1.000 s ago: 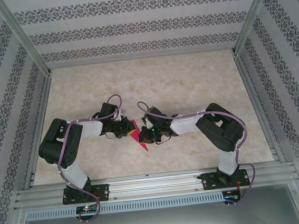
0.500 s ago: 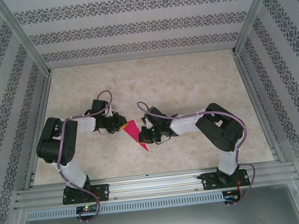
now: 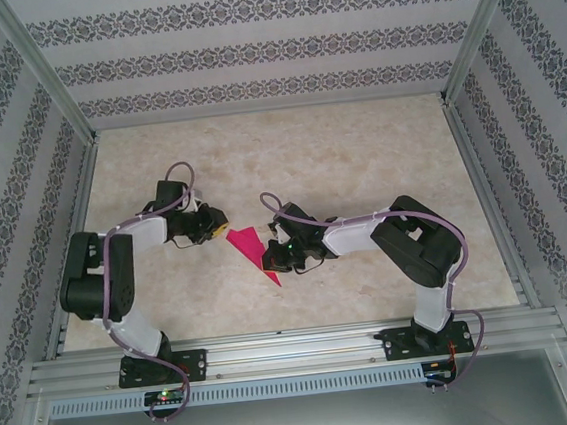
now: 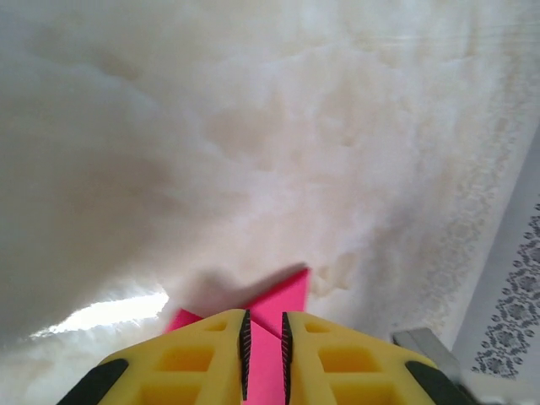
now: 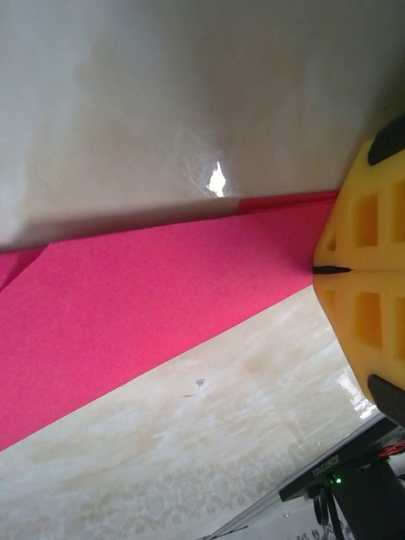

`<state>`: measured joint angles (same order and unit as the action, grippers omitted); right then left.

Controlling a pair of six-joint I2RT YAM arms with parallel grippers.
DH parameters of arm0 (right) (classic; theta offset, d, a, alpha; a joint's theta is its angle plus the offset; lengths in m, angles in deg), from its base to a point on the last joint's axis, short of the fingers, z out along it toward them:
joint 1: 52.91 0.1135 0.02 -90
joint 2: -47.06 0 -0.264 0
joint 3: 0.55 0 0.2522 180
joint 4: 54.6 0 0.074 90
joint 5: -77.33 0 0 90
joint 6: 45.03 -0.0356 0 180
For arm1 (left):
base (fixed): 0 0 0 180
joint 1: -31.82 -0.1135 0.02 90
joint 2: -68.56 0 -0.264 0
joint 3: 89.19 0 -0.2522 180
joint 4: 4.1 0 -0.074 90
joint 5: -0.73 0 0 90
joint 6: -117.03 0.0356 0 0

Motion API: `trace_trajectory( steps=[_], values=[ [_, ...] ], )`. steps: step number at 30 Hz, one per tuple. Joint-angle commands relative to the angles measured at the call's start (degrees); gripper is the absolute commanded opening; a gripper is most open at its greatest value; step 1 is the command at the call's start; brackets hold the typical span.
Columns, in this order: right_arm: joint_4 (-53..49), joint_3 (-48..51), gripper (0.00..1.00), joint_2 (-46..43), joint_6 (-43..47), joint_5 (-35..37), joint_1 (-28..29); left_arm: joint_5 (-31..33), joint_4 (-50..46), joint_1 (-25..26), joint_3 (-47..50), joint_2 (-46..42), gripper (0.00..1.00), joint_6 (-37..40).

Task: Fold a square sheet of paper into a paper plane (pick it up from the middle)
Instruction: Fold the wing for the fifth time at the center of the table.

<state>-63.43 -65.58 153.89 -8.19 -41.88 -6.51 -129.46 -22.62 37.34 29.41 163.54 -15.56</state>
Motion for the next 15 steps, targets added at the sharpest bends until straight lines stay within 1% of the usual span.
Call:
trace_trajectory(
  steps=[1,5,7,9,12,15],
  values=[
    [-9.0,2.5,0.0,4.0,-1.0,2.6,1.1,-2.2,-2.9,1.0,-0.2,-4.0,0.21,0.3],
    [-8.1,2.4,0.0,4.3,-1.5,2.5,0.9,-2.6,-2.3,6.6,0.0,-4.1,0.22,-0.6],
    [-7.6,2.5,0.0,4.4,-1.9,2.5,0.9,-1.2,-1.3,9.8,0.1,-3.4,0.21,-1.5],
    [-6.9,2.5,0.0,4.4,-2.3,2.6,0.7,0.2,0.1,11.9,0.5,-2.2,0.21,-2.2],
    [-5.8,2.8,0.0,4.3,-2.8,2.6,0.5,-1.2,4.4,13.7,1.1,1.1,0.21,-4.5],
    [-5.5,2.7,0.0,4.3,-2.8,2.4,0.6,-1.5,6.4,14.8,1.0,4.3,0.21,-5.2]
  ],
)
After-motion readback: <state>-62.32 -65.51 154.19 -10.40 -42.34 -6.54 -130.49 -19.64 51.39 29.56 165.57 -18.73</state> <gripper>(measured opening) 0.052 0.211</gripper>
